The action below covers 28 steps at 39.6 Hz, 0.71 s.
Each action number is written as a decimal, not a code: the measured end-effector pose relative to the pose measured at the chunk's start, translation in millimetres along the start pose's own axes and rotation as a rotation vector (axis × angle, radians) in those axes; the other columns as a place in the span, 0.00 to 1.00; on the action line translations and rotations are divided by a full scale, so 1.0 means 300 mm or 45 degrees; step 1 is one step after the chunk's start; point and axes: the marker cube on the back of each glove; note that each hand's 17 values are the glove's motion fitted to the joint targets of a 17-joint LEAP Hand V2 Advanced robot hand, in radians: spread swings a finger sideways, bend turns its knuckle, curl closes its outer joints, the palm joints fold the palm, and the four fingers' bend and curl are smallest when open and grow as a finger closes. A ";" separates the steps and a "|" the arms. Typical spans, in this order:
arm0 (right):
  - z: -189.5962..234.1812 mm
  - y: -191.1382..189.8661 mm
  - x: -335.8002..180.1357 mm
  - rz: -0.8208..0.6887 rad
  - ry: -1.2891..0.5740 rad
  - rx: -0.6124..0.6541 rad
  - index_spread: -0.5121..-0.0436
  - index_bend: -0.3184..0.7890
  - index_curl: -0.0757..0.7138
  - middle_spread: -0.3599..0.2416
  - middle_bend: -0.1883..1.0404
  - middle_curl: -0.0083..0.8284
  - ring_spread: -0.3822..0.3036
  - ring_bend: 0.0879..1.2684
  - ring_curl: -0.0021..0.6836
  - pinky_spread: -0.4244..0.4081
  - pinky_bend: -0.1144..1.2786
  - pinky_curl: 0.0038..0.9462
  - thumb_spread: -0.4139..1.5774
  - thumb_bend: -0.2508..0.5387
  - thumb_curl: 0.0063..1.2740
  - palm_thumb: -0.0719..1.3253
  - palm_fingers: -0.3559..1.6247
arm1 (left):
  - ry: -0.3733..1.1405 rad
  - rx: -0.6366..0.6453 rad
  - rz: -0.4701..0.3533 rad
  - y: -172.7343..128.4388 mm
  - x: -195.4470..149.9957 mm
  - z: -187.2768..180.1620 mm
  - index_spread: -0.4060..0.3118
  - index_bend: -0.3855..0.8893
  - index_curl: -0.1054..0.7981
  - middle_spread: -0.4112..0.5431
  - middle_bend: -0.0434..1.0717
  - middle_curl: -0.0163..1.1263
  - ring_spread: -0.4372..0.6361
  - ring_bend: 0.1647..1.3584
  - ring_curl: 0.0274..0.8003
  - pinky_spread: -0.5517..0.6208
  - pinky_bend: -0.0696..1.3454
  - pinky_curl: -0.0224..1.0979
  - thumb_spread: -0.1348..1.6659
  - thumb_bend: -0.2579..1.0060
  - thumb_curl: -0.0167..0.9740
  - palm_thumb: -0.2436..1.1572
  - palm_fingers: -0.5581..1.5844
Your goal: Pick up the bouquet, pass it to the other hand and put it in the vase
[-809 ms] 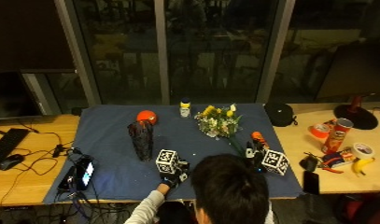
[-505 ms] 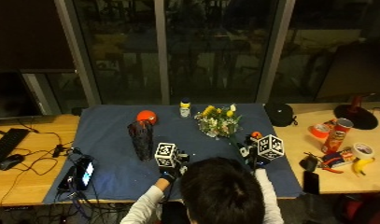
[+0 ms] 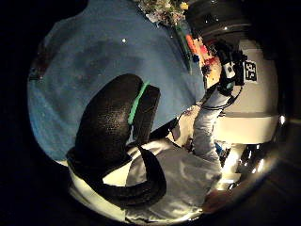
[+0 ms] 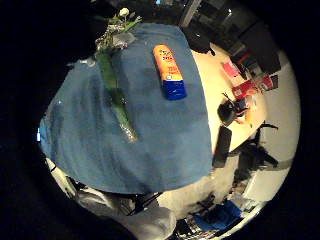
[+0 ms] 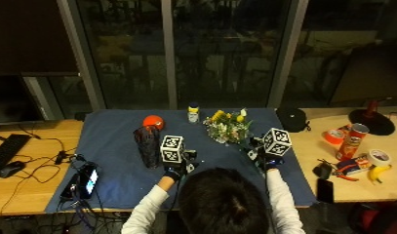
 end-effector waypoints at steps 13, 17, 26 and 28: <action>-0.105 -0.025 -0.056 -0.027 0.017 -0.145 0.47 0.39 0.45 0.50 0.35 0.42 0.49 0.28 0.47 0.67 0.25 0.30 0.84 0.50 0.21 0.43 0.56 | -0.081 -0.043 -0.025 0.004 0.032 -0.189 0.51 0.43 0.47 0.51 0.20 0.30 0.58 0.21 0.31 0.68 0.19 0.29 0.69 0.18 0.26 0.28 0.49; -0.118 -0.070 -0.049 0.065 0.105 -0.258 0.48 0.36 0.43 0.51 0.33 0.43 0.47 0.29 0.49 0.65 0.31 0.33 0.84 0.46 0.22 0.42 0.58 | -0.092 -0.055 -0.025 -0.024 0.059 -0.225 0.51 0.43 0.48 0.51 0.20 0.30 0.58 0.21 0.32 0.68 0.19 0.29 0.69 0.18 0.26 0.27 0.49; -0.073 -0.113 -0.035 0.366 0.209 -0.591 0.59 0.24 0.28 0.53 0.36 0.47 0.42 0.42 0.58 0.54 0.47 0.41 0.81 0.32 0.21 0.36 0.57 | -0.019 0.074 0.033 -0.060 0.118 -0.316 0.52 0.42 0.48 0.52 0.20 0.31 0.58 0.22 0.33 0.68 0.19 0.31 0.69 0.18 0.27 0.26 0.48; -0.037 -0.126 -0.016 0.420 0.224 -0.584 0.61 0.24 0.25 0.53 0.37 0.48 0.41 0.44 0.60 0.53 0.49 0.42 0.81 0.30 0.22 0.36 0.56 | 0.002 0.109 0.047 -0.069 0.116 -0.313 0.52 0.42 0.48 0.52 0.20 0.31 0.58 0.22 0.34 0.68 0.19 0.31 0.69 0.19 0.27 0.25 0.48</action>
